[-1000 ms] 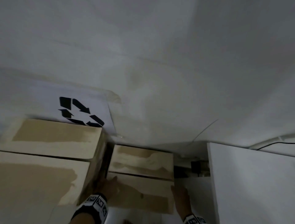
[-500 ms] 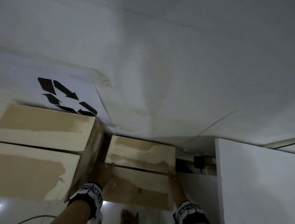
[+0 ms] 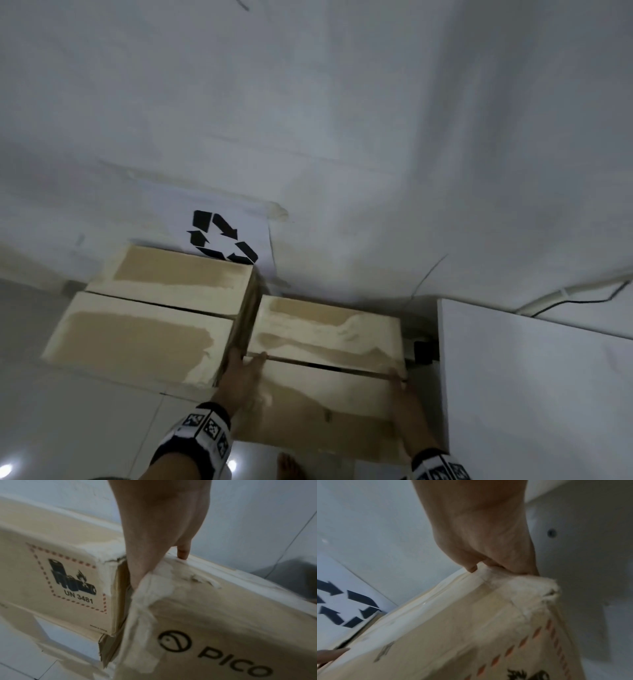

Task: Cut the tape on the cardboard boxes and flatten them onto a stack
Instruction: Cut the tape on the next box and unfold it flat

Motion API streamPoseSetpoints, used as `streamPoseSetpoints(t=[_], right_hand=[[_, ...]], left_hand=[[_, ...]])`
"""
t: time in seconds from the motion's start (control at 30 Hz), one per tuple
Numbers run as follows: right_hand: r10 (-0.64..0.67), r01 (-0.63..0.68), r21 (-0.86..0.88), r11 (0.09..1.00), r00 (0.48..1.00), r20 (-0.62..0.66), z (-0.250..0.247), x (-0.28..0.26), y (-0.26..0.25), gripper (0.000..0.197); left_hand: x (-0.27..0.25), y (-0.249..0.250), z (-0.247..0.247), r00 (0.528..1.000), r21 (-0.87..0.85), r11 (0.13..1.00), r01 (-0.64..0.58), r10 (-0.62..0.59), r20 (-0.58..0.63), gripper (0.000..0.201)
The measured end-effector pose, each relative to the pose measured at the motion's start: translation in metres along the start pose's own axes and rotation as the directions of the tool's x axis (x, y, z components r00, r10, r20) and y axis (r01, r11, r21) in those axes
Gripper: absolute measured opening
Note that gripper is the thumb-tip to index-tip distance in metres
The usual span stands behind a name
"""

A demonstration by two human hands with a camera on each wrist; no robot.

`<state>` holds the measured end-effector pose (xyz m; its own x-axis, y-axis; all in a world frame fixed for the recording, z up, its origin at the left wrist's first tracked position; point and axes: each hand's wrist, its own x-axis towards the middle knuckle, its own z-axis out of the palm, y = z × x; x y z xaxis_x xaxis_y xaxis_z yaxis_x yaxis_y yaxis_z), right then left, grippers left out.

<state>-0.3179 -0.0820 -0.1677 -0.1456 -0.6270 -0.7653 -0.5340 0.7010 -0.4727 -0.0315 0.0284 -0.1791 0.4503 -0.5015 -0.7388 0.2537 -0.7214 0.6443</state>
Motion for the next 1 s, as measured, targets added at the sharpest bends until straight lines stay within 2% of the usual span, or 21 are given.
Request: streamPoseSetpoints(t=[0.07, 0.1, 0.2, 0.23, 0.3, 0.33, 0.43, 0.53, 0.63, 0.7, 0.83, 0.9, 1.0], right_hand=[[-0.041, 0.041, -0.002, 0.999, 0.999, 0.008, -0.007, -0.030, -0.005, 0.068], [-0.068, 0.068, -0.011, 0.998, 0.998, 0.005, -0.012, -0.043, -0.005, 0.069], [-0.206, 0.206, 0.016, 0.978, 0.979, -0.011, -0.026, -0.085, -0.008, 0.063], [-0.269, 0.270, 0.053, 0.961, 0.963, -0.028, -0.032, -0.103, -0.011, 0.066], [-0.350, 0.354, 0.076, 0.932, 0.935, -0.056, -0.045, -0.132, -0.012, 0.085], [-0.364, 0.368, 0.072, 0.927, 0.930, -0.052, -0.052, -0.146, -0.014, 0.085], [-0.412, 0.416, 0.082, 0.906, 0.909, -0.061, -0.081, -0.183, -0.022, 0.058], [-0.480, 0.489, 0.078, 0.869, 0.870, -0.117, -0.115, -0.221, -0.031, 0.060], [-0.538, 0.566, 0.117, 0.816, 0.818, -0.206, -0.152, -0.246, -0.027, 0.050], [-0.536, 0.568, 0.056, 0.821, 0.802, -0.264, -0.183, -0.258, -0.017, 0.050], [-0.554, 0.598, 0.035, 0.800, 0.761, -0.336, -0.248, -0.277, 0.011, 0.047], [-0.533, 0.592, 0.065, 0.803, 0.762, -0.367, -0.278, -0.282, 0.029, 0.048], [-0.477, 0.572, 0.352, 0.741, 0.817, -0.324, -0.320, -0.280, 0.062, 0.025]], left_hand=[[-0.022, 0.009, -0.009, 0.999, 0.022, 0.998, -0.050, 0.051, -0.002, 0.078], [-0.034, 0.016, -0.013, 0.999, 0.046, 0.997, -0.054, 0.054, 0.007, 0.076], [-0.077, 0.035, -0.029, 0.992, 0.128, 0.984, -0.124, 0.122, 0.025, 0.062], [-0.092, 0.042, -0.035, 0.988, 0.133, 0.979, -0.154, 0.149, 0.040, 0.057], [-0.125, 0.054, -0.043, 0.977, 0.110, 0.972, -0.210, 0.206, 0.046, 0.047], [-0.140, 0.060, -0.046, 0.971, 0.084, 0.967, -0.240, 0.239, 0.025, 0.045], [-0.192, 0.083, -0.049, 0.942, -0.033, 0.941, -0.337, 0.336, -0.025, 0.054], [-0.232, 0.104, -0.045, 0.879, -0.038, 0.878, -0.477, 0.478, 0.001, 0.062], [-0.269, 0.125, -0.031, 0.772, 0.027, 0.772, -0.635, 0.634, 0.043, 0.053], [-0.290, 0.135, -0.017, 0.725, 0.038, 0.725, -0.687, 0.683, 0.081, 0.040], [-0.315, 0.141, 0.023, 0.680, 0.118, 0.670, -0.733, 0.716, 0.157, 0.029], [-0.331, 0.138, 0.051, 0.656, 0.179, 0.631, -0.755, 0.731, 0.187, 0.027], [-0.359, 0.127, 0.103, 0.634, 0.194, 0.603, -0.774, 0.737, 0.234, 0.015]])
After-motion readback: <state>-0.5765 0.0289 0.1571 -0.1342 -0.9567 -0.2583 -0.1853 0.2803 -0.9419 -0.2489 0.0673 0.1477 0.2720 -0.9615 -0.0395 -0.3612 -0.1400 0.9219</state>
